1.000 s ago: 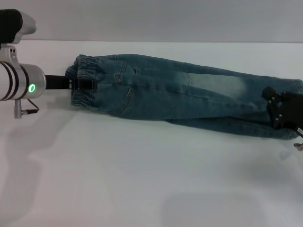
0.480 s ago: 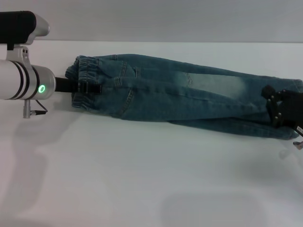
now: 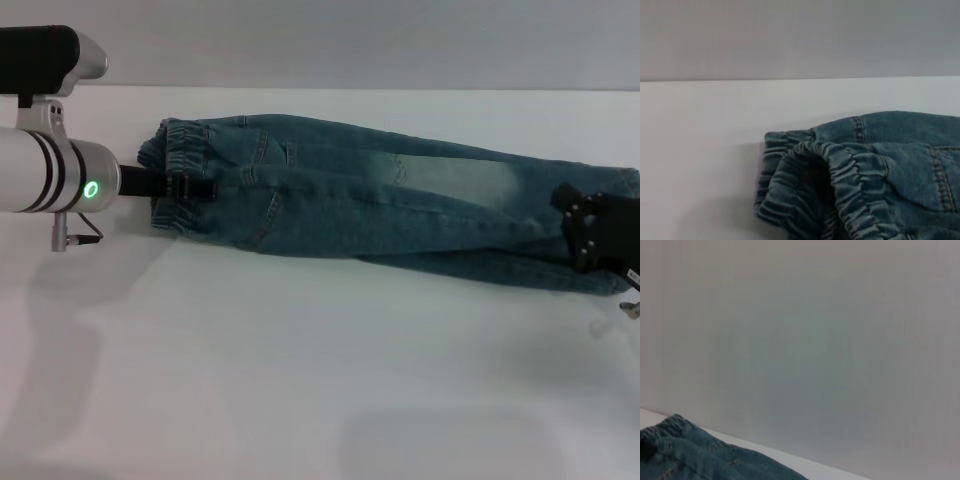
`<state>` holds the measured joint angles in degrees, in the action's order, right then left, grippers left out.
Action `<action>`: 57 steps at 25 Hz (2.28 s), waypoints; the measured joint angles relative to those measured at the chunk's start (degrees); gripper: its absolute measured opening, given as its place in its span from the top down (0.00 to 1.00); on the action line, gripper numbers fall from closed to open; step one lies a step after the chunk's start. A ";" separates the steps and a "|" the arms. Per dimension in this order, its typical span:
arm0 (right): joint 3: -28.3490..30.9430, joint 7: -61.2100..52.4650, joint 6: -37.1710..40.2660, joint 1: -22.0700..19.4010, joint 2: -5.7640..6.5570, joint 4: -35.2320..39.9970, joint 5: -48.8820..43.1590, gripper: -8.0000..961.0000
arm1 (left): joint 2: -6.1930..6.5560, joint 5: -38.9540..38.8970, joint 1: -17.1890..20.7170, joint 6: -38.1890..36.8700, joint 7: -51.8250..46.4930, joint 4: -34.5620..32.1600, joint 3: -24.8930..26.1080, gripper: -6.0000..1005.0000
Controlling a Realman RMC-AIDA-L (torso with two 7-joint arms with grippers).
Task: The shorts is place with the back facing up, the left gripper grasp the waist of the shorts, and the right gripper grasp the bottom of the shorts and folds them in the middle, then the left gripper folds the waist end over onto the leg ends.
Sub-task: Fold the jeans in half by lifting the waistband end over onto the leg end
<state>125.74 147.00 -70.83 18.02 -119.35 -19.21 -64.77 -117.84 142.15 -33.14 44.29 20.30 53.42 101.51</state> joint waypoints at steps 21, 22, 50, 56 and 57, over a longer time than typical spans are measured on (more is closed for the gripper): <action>0.25 -1.71 -4.19 -2.14 -0.01 -0.22 1.47 0.99 | -0.22 -6.40 1.48 -1.28 4.39 0.08 -0.62 0.67; 0.27 -1.73 -4.30 -2.20 0.00 -0.22 1.48 0.99 | -0.21 -6.65 1.60 -1.09 4.39 0.40 -0.59 0.69; -0.06 -1.96 -3.42 6.04 -0.20 8.48 1.49 0.99 | -0.34 -0.67 11.19 5.31 -6.51 27.37 -5.97 0.94; 0.30 -0.55 -3.10 7.07 -0.34 8.94 2.84 0.99 | -0.31 -0.36 11.53 6.78 -7.33 30.41 -6.32 0.94; 0.22 -0.36 -2.74 7.25 -0.35 9.11 3.87 0.99 | -0.31 -0.08 11.56 7.03 -7.47 30.96 -6.48 0.94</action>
<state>125.96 146.64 -73.57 25.27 -119.70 -10.09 -60.91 -118.15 142.07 -21.59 51.32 12.83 84.38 95.03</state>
